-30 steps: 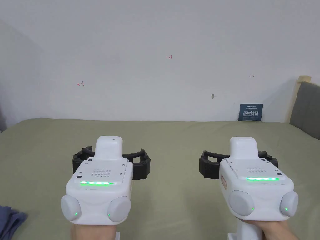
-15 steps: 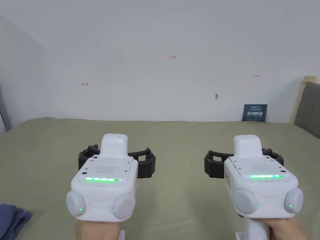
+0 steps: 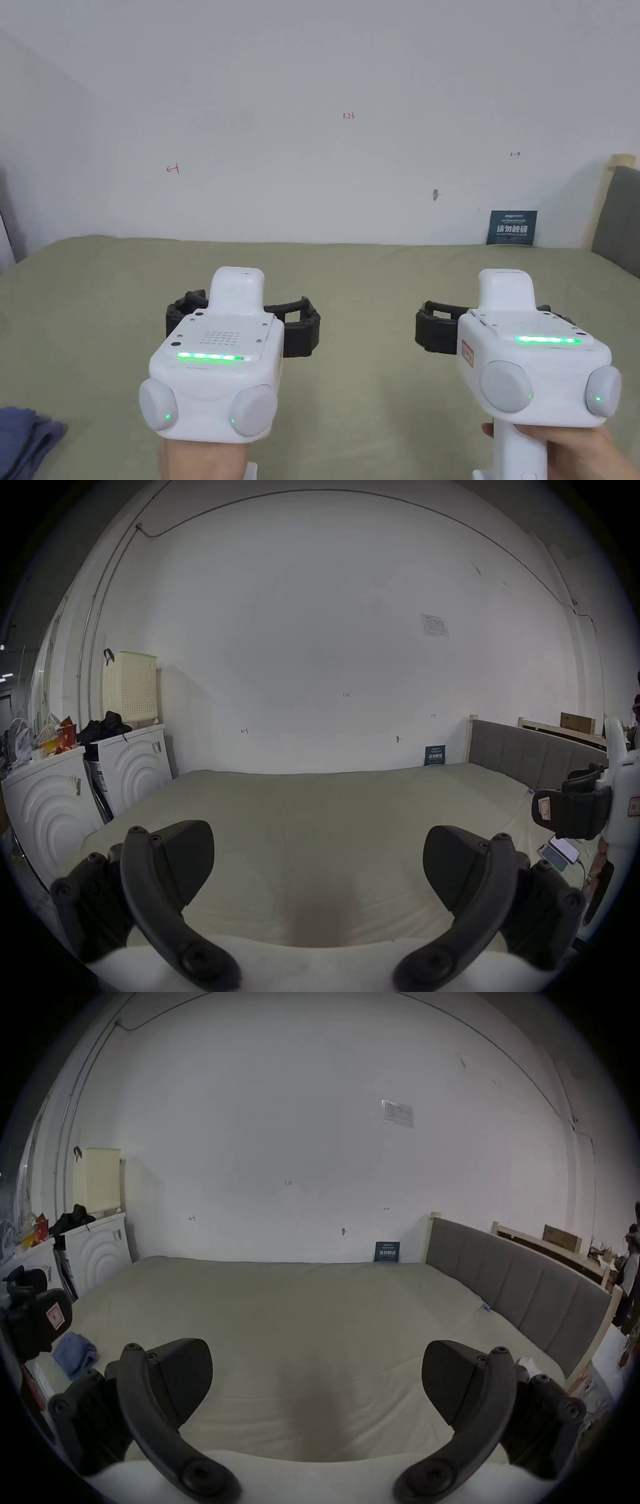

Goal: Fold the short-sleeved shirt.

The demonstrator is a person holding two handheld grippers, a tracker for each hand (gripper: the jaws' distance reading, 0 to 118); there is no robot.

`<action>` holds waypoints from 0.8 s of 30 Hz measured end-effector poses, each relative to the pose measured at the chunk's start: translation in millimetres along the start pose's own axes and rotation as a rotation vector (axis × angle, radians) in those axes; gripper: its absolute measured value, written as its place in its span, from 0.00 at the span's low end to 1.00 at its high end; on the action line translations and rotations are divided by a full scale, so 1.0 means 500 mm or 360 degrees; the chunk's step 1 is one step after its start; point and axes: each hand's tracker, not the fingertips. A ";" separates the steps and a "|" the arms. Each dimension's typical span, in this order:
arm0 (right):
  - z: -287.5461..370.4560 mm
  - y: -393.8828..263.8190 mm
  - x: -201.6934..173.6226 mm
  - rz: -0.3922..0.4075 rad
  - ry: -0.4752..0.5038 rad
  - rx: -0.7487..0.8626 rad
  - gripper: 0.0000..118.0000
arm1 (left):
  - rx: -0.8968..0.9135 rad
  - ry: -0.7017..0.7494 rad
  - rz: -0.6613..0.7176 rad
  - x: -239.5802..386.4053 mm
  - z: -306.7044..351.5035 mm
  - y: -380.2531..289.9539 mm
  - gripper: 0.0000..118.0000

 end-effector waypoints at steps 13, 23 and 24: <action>0.014 -0.003 -0.012 0.0085 -0.0033 0.0115 1.00 | -0.0007 0.0006 0.0022 -0.007 0.001 0.008 1.00; 0.016 0.002 -0.004 0.0040 0.0034 0.0142 1.00 | -0.0011 0.0004 0.0026 -0.006 0.001 0.008 1.00; 0.014 0.004 -0.001 0.0019 0.0050 0.0134 1.00 | -0.0012 0.0002 0.0028 -0.006 0.001 0.008 1.00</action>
